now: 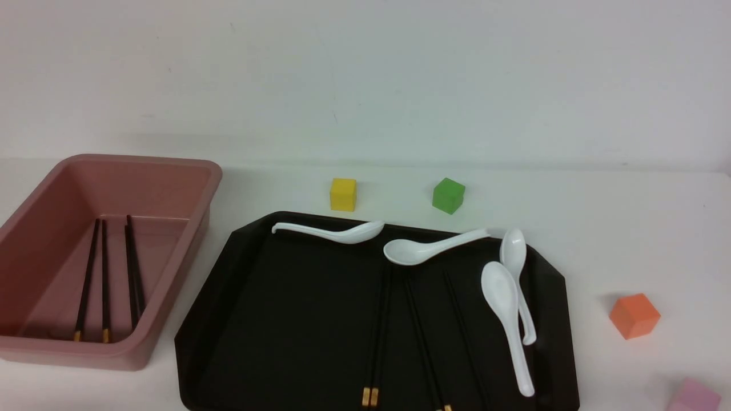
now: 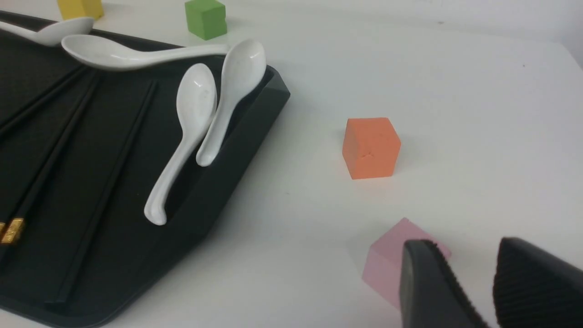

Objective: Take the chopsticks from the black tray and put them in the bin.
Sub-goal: Use the left arm to grab a pair of chopsticks

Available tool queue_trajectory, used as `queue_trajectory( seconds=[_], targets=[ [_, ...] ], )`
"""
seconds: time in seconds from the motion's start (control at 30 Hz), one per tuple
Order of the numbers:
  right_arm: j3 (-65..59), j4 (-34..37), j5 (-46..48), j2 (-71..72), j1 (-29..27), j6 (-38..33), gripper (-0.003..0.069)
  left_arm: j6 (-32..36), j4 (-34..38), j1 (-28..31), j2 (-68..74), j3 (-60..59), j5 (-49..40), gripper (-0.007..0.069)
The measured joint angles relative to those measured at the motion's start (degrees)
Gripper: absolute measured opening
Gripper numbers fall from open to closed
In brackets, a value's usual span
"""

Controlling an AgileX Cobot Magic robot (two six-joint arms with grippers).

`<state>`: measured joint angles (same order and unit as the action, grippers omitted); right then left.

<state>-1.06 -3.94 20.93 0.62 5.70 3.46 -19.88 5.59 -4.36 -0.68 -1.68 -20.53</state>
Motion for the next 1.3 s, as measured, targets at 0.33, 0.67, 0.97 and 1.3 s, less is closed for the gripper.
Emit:
queue_trajectory(
  seconds=[0.33, 0.67, 0.97, 1.3],
  targets=[
    [0.0, 0.0, 0.0, 0.0, 0.0, 0.0, 0.0242, -22.8, 43.04, 0.0, 0.0, 0.0, 4.17, 0.0147],
    [0.0, 0.0, 0.0, 0.0, 0.0, 0.0, 0.0242, -5.71, 57.38, 0.0, 1.19, 13.19, 12.07, 0.0064],
    [0.0, 0.0, 0.0, 0.0, 0.0, 0.0, 0.0242, 14.62, 37.8, 0.0, 38.96, 42.56, -25.48, -0.0013],
    [0.0, 0.0, 0.0, 0.0, 0.0, 0.0, 0.0242, 16.28, 28.26, -4.63, 79.34, 60.13, -47.63, -0.0013]
  ],
)
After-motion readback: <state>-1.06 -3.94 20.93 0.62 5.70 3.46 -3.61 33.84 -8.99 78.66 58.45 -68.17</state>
